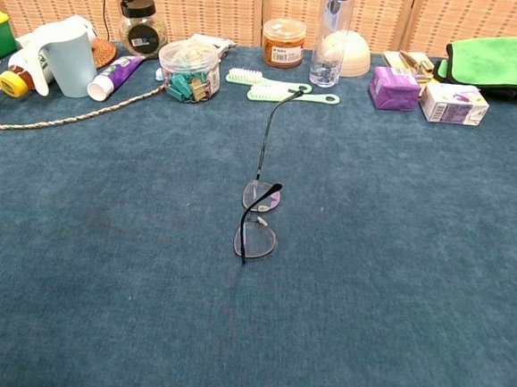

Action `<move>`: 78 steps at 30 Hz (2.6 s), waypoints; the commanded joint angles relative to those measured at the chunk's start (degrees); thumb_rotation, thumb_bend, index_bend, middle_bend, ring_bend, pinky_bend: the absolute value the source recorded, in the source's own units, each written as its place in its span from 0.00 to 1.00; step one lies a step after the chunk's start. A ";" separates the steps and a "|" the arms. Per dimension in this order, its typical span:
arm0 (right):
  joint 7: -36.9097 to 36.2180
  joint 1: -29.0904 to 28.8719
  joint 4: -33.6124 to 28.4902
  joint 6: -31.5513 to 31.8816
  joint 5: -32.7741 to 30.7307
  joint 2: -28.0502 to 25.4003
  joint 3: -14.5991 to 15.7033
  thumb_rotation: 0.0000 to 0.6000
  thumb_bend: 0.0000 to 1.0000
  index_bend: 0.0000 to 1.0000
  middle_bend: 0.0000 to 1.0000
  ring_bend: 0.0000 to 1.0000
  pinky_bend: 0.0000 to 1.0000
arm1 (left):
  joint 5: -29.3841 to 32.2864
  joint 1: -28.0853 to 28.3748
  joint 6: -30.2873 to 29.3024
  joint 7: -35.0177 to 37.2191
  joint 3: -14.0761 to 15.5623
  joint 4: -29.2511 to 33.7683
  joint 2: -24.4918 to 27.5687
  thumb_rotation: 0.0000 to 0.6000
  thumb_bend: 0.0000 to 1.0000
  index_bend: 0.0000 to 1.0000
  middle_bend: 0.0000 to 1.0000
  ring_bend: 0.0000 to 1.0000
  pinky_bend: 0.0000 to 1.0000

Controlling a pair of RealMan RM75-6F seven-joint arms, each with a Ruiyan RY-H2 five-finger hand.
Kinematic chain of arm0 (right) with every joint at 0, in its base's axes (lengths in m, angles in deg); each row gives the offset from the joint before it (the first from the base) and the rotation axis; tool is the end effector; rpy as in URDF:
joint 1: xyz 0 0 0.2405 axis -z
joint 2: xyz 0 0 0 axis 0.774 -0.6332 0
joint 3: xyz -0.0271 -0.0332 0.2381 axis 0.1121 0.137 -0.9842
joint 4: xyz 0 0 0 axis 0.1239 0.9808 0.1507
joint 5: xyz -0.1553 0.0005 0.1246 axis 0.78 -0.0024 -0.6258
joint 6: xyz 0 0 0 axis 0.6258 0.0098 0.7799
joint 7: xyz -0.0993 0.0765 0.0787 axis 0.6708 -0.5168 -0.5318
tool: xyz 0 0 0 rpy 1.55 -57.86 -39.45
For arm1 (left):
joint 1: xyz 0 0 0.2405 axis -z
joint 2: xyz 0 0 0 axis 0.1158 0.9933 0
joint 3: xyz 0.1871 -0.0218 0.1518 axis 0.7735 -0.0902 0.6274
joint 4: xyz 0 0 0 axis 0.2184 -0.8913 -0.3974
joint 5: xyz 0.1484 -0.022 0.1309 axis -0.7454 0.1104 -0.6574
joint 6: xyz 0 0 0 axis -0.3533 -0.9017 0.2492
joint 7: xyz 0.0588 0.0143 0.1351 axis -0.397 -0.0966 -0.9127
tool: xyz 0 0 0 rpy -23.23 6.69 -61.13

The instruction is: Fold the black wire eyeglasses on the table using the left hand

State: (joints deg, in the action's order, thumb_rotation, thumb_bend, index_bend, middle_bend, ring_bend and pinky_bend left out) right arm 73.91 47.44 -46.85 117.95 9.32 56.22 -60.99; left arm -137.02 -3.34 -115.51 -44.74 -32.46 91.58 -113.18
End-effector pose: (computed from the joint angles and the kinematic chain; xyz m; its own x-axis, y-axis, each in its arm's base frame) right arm -0.2909 -0.1741 0.1534 0.4861 0.0157 0.8738 -0.8738 -0.0094 0.4863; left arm -0.2943 0.1711 0.1749 0.5368 -0.0130 0.8436 0.8437 0.0188 -0.5365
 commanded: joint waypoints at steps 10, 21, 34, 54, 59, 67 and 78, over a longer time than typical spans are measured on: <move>-0.22 0.06 0.20 -0.35 -0.45 -0.53 -0.16 1.00 0.00 0.17 0.02 0.05 0.06 | -1.02 0.35 0.32 -0.67 0.17 0.48 -0.62 0.97 0.26 0.17 0.07 0.11 0.06; 1.24 -0.06 -0.57 -1.07 -0.79 -0.41 -0.05 1.00 0.00 0.17 0.02 0.05 0.06 | -3.50 3.29 3.42 0.38 -0.07 -0.04 0.99 0.97 0.26 0.17 0.07 0.10 0.06; 3.93 0.43 -3.27 0.00 -0.10 -1.25 0.09 1.00 0.00 0.17 0.02 0.05 0.06 | -13.64 10.79 8.36 4.53 0.61 -0.53 2.69 0.97 0.26 0.17 0.07 0.10 0.06; 5.44 1.64 -4.74 1.29 -0.23 -1.69 0.26 1.00 0.00 0.17 0.02 0.05 0.06 | -29.48 24.08 16.80 -3.25 0.92 0.26 -0.08 0.97 0.26 0.17 0.07 0.08 0.06; 5.13 1.81 -4.43 1.34 -0.30 -1.50 0.28 1.00 0.00 0.17 0.02 0.05 0.06 | -29.85 26.94 20.12 -6.89 0.12 2.21 -1.67 0.97 0.26 0.17 0.06 0.07 0.06; 4.19 1.82 -3.73 1.23 -0.24 -1.16 0.22 1.00 0.00 0.17 0.02 0.05 0.06 | -30.24 30.92 25.26 -13.08 -1.15 3.52 -4.42 0.97 0.26 0.13 0.02 0.04 0.05; 2.91 2.01 -2.73 1.33 -0.25 -0.85 0.15 1.00 0.00 0.17 0.02 0.05 0.06 | -25.91 34.72 35.70 -27.30 -3.26 9.72 -7.27 0.97 0.26 0.03 0.00 0.00 0.00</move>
State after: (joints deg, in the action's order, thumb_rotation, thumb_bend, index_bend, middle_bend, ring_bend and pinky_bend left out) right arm 76.85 49.45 -49.61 119.29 9.08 55.38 -60.83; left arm -164.06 30.39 -81.53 -69.94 -35.06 99.94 -119.40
